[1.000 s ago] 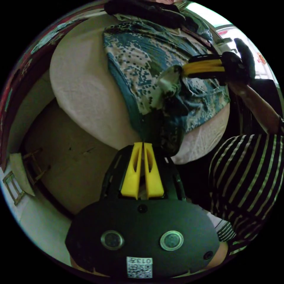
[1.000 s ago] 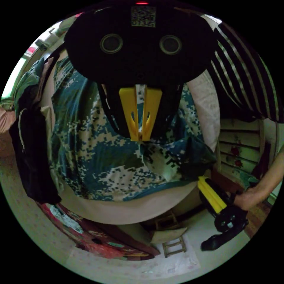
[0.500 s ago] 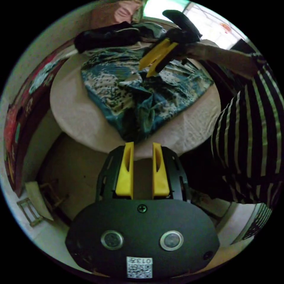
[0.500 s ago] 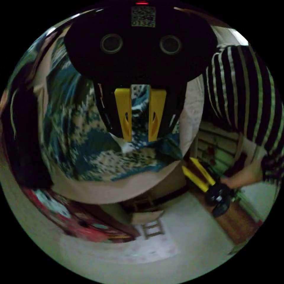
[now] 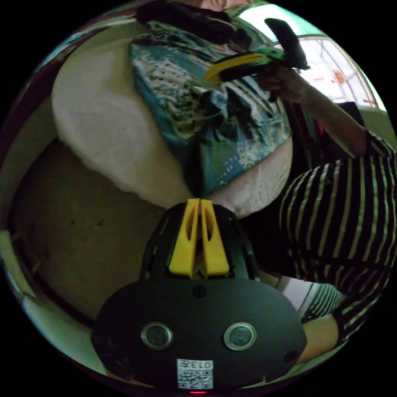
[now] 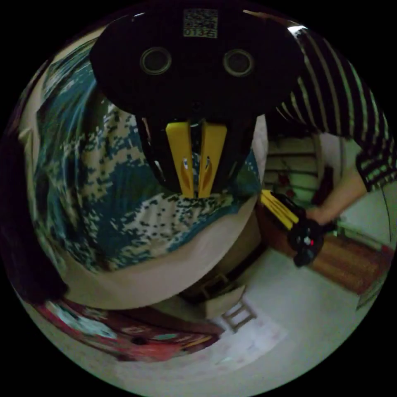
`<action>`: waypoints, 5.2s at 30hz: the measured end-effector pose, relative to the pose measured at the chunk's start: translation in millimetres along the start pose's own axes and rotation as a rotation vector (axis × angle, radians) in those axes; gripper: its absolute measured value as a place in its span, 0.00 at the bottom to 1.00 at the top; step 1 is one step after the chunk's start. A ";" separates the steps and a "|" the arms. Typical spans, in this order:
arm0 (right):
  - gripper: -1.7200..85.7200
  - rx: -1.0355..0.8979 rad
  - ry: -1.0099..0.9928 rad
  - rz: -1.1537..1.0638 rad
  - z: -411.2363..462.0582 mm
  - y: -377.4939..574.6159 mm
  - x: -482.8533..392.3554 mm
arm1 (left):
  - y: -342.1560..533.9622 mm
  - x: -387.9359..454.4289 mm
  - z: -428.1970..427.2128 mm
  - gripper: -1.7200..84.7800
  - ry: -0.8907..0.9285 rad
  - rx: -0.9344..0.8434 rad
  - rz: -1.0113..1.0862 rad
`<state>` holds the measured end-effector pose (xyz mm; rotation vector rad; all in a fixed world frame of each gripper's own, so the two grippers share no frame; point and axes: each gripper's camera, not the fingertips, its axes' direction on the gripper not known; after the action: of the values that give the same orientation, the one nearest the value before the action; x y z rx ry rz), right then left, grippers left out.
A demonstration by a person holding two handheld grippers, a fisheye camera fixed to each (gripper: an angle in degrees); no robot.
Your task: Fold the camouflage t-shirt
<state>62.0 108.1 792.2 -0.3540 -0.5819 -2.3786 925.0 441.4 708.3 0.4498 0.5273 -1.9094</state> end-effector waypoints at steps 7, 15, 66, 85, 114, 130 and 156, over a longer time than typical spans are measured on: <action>0.13 0.069 0.143 -0.002 -57.5 104.4 0.1 | 20.0 13.8 -39.4 0.03 -0.106 0.194 -0.089; 0.10 -0.030 0.348 -0.060 0.0 164.4 -46.9 | -67.1 93.5 17.0 0.02 -0.241 0.104 0.174; 0.10 0.072 0.564 0.761 -177.4 603.4 122.8 | -154.2 224.7 104.7 0.08 -0.587 0.281 -0.103; 0.09 0.195 0.383 0.937 -197.6 730.2 82.4 | -154.2 250.4 151.3 0.05 -0.624 0.125 -0.078; 0.11 0.225 0.366 1.043 -187.5 790.2 53.6 | -109.8 154.7 97.0 0.14 -0.362 0.108 -0.352; 0.07 0.056 0.327 1.050 -164.7 732.4 73.9 | -145.8 132.6 86.6 0.03 -0.371 -0.134 -0.257; 0.05 0.113 0.537 0.785 -193.3 583.0 101.9 | -82.5 148.3 40.7 0.02 -0.389 0.083 -0.241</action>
<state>348.3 -441.9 848.7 0.1082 -0.2474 -1.5719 790.5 335.1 675.8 0.0610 0.2537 -2.1870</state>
